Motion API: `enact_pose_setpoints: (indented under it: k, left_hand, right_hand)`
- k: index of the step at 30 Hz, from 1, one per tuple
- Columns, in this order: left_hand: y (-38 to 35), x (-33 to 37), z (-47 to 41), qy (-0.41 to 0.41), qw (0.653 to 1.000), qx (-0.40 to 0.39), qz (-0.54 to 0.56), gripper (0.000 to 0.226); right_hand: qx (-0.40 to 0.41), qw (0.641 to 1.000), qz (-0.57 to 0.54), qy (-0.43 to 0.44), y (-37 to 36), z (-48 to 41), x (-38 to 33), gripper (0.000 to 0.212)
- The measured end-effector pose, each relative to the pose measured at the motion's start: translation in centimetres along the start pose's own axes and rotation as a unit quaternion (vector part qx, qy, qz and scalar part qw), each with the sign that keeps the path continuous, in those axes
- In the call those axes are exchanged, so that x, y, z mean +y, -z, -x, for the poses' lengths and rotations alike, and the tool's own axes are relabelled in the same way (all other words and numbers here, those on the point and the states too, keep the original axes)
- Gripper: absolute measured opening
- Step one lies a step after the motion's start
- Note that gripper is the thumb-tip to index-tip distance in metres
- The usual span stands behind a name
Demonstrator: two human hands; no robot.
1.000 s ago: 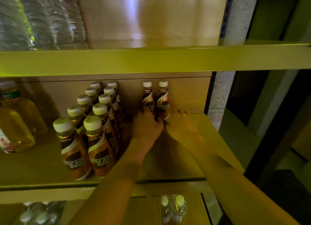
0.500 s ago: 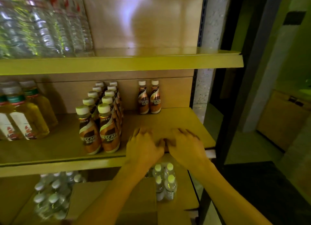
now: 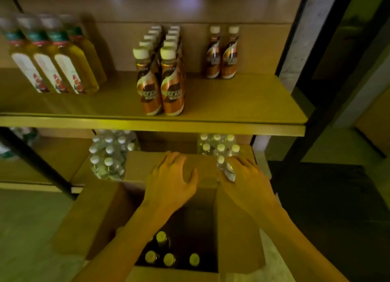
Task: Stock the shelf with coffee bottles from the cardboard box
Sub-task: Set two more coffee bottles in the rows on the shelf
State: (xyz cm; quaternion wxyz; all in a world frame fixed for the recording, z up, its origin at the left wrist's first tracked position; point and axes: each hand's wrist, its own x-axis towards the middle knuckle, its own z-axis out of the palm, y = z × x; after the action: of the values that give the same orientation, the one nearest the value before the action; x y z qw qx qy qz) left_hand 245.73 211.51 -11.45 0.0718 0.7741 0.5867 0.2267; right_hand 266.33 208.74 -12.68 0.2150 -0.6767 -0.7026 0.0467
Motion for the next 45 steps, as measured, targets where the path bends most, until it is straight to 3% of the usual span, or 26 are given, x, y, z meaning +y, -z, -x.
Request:
enact_pose_setpoints:
  k: [6, 16, 20, 23, 34, 40, 45]
  left_hand:
    - [-4.8, -6.8, 4.6, 0.068, 0.992, -0.107, -0.027, 0.046]
    - [-12.0, -16.5, 9.7, 0.147, 0.936, -0.317, -0.049, 0.054]
    - [-13.4, -19.1, 10.2, 0.202, 0.918, -0.342, -0.014, 0.04]
    - [-14.4, -20.4, 10.1, 0.238, 0.9, -0.364, 0.015, 0.049]
    - [-19.4, -24.0, 9.7, 0.271, 0.845, -0.456, 0.069, 0.076]
    - [-20.6, -24.9, 9.1, 0.249, 0.852, -0.447, 0.11, 0.068]
    - [-20.3, -25.0, 9.2, 0.234, 0.866, -0.425, 0.125, 0.061]
  right_hand:
    - [-0.163, 0.986, 0.018, -0.042, -7.4, 3.2, -1.9, 0.046]
    - [-0.362, 0.93, 0.038, -0.049, -16.2, 5.3, -2.1, 0.049]
    - [-0.443, 0.895, 0.027, -0.048, -20.4, 5.4, -3.0, 0.051]
    - [-0.485, 0.873, 0.006, -0.054, -23.2, 5.2, -3.8, 0.056]
    - [-0.546, 0.824, -0.067, -0.133, -30.3, 3.8, -5.6, 0.074]
    - [-0.516, 0.814, -0.186, -0.189, -31.9, 3.8, -6.2, 0.06]
    - [-0.51, 0.81, -0.22, -0.188, -31.6, 3.4, -6.5, 0.044]
